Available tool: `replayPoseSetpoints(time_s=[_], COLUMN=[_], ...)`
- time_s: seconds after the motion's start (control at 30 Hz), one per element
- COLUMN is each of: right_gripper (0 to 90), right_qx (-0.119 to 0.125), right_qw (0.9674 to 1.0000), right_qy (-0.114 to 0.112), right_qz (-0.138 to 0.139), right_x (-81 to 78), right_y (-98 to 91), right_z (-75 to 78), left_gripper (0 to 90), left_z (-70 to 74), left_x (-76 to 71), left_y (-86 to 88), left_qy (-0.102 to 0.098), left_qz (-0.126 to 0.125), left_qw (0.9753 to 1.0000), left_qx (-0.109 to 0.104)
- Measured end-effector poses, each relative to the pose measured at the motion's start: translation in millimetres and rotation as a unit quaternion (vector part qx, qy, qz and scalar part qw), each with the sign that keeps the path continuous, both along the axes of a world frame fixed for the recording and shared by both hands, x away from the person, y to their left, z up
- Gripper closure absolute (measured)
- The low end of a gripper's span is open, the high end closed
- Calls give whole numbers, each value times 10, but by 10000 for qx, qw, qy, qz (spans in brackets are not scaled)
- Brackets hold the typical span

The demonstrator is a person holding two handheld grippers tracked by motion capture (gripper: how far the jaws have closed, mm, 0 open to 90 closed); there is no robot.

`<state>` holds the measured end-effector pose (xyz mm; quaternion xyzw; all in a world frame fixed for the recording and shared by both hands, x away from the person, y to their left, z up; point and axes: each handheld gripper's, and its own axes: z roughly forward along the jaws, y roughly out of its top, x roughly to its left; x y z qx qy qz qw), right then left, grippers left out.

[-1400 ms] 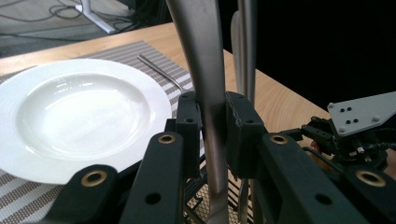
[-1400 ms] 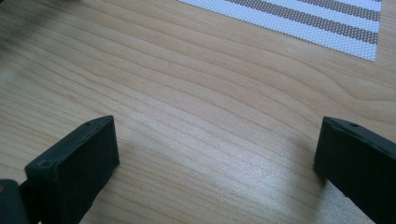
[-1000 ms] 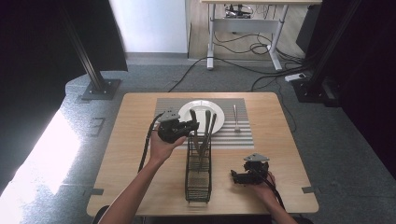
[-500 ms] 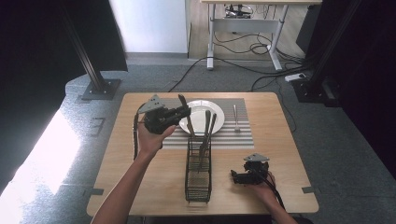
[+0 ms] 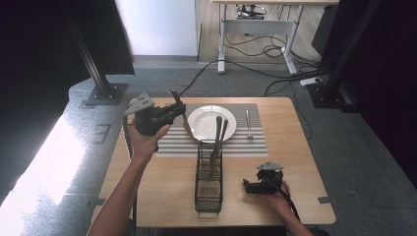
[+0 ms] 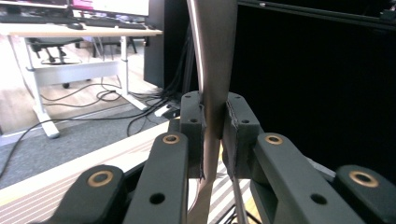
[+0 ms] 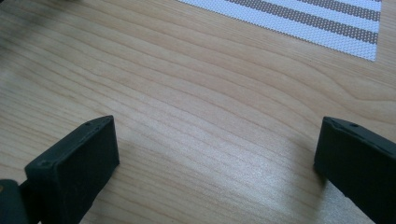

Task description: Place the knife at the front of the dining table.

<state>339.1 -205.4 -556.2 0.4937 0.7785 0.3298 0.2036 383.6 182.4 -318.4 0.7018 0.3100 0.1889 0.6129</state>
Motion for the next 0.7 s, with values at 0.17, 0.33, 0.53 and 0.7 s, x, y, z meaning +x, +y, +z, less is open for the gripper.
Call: replayPoseSetpoints(time_s=[0.17, 0.33, 0.53, 0.7], right_gripper=[0, 0, 0, 0], right_qx=[3, 1, 2, 1], right_qw=[10000, 10000, 10000, 10000], right_qy=[5, 0, -5, -6], right_qz=[-4, 0, -3, -1], right_x=[-1, 0, 1, 1], right_y=[1, 0, 0, 0], right_z=[0, 0, 0, 0], left_gripper=[796, 796, 796, 796], left_z=[-2, -85, -308, -435], left_x=[-5, 6, 99, 150], left_y=[95, 125, 153, 187], left_qy=[11, 145, 379, 541], left_qz=[131, 205, 411, 513], left_qw=[9999, 9996, 9981, 9966], left_qx=[24, 87, 272, 338])
